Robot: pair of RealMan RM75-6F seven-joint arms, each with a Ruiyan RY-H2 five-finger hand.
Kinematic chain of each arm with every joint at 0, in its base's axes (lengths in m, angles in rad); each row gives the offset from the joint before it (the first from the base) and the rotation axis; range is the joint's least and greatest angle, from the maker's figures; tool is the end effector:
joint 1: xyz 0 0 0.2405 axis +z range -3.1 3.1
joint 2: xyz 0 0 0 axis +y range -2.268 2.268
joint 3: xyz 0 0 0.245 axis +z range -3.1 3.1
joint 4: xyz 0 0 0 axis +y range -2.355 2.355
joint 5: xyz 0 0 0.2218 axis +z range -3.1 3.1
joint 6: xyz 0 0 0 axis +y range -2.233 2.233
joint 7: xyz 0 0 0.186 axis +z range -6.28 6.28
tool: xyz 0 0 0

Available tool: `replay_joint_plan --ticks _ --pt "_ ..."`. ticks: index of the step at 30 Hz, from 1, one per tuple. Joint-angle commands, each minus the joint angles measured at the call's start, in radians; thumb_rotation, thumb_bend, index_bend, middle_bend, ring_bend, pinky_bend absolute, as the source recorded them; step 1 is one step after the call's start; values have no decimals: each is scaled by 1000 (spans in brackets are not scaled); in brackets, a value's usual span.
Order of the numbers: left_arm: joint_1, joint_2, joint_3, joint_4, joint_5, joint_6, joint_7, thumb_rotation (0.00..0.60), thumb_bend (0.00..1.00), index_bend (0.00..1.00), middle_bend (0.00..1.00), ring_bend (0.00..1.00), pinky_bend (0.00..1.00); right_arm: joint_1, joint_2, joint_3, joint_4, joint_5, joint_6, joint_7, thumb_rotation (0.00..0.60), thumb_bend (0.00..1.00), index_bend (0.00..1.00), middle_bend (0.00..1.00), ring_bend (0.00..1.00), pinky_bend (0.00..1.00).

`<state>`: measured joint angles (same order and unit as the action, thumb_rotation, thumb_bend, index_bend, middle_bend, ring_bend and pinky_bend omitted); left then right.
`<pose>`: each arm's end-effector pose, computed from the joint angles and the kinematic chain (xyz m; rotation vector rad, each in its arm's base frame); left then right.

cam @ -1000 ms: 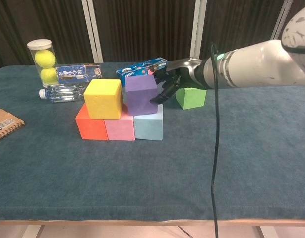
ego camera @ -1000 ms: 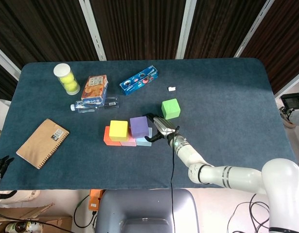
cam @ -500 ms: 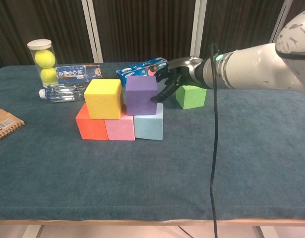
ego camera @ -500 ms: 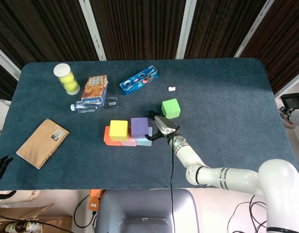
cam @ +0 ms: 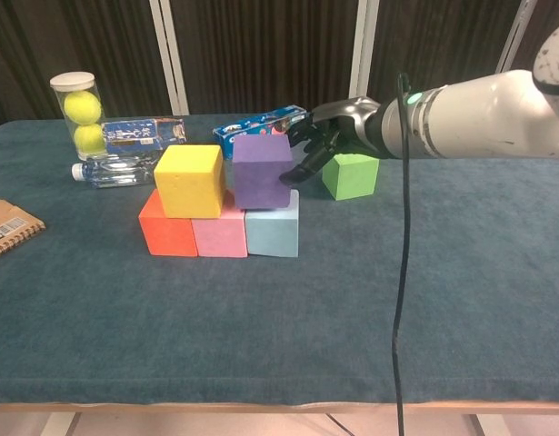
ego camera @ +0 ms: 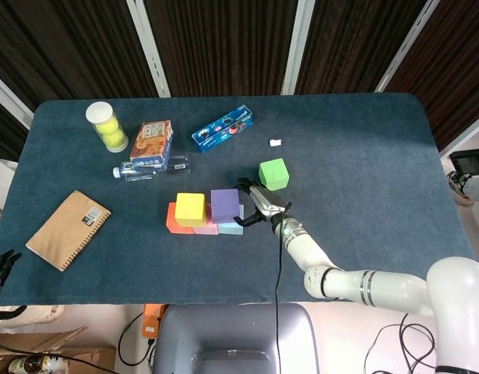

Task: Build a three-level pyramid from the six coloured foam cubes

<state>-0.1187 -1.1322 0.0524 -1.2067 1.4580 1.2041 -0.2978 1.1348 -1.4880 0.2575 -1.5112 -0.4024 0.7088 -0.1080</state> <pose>-0.4246 0.2103 0.1503 -1.4591 -1.0969 -0.5635 -0.0469 -0.4238 -0.0590 1.6856 -1.6742 0.9635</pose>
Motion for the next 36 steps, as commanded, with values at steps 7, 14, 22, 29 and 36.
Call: replay_joint_plan --ticks 7,14,22,29,36 --pt "0 0 0 1 0 1 -1 600 153 92 17 0 96 -2 -11 5 4 -3 -10 5 600 269 501 37 0 0" --pt "2 1 1 4 -1 -1 -7 600 153 92 17 0 96 -1 -21 5 6 -4 -9 6 600 268 494 37 0 0" --pt "3 -2 3 15 1 -4 -17 600 153 92 17 0 97 8 -42 6 21 10 7 -8 600 269 483 37 0 0" --pt "4 -3 5 22 5 -1 -25 600 153 92 17 0 96 9 -55 11 27 23 22 -16 600 269 479 37 0 0" --pt "6 -4 6 29 8 3 -36 600 153 92 17 0 97 14 -65 15 25 38 32 -32 600 269 479 37 0 0"
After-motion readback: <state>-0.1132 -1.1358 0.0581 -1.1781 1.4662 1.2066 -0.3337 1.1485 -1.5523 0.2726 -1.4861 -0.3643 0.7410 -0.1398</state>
